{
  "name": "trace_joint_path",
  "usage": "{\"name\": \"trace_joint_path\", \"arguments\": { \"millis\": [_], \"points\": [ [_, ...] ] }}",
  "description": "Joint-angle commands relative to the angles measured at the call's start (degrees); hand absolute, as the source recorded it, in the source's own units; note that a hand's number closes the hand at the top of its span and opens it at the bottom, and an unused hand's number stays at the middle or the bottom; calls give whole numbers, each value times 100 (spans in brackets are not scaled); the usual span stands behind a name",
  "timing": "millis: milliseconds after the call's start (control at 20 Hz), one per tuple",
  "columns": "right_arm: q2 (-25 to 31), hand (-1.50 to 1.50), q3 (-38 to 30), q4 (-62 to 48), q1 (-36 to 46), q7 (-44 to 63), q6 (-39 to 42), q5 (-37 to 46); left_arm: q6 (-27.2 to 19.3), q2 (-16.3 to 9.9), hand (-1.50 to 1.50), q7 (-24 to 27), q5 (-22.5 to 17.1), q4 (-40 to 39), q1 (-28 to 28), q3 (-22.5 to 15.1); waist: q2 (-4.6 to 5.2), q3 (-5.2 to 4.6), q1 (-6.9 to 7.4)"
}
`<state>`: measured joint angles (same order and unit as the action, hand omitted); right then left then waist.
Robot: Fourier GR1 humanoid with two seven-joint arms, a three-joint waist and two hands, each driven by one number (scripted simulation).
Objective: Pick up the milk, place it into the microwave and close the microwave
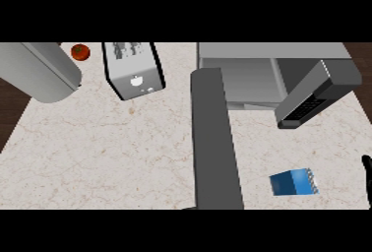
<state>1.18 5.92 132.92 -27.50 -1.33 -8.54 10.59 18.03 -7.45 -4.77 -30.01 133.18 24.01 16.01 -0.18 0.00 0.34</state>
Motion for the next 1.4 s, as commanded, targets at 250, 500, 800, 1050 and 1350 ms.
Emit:
{"name": "trace_joint_path", "arguments": {
  "millis": [250,500,800,1050,1350],
  "points": [
    [-115,-150,-760,-1833,-32,-1229,-310,-273,419,219,-150,152,-273,102,304,245,9,5,-12],
    [-97,-150,-773,-2969,-284,-2285,-280,-488,463,145,-150,-92,-695,476,606,550,5,7,-12],
    [-80,-150,-1022,-4157,65,-2880,-307,-446,596,-143,-150,-208,-1302,488,662,1066,10,7,6],
    [371,-150,-1654,-5491,837,-3479,-191,-557,834,387,-150,-24,-855,580,930,744,12,8,27],
    [251,-150,-1637,-6524,1499,-3824,-468,-322,1293,316,-150,157,-1089,93,960,1188,11,3,31]
  ]
}}
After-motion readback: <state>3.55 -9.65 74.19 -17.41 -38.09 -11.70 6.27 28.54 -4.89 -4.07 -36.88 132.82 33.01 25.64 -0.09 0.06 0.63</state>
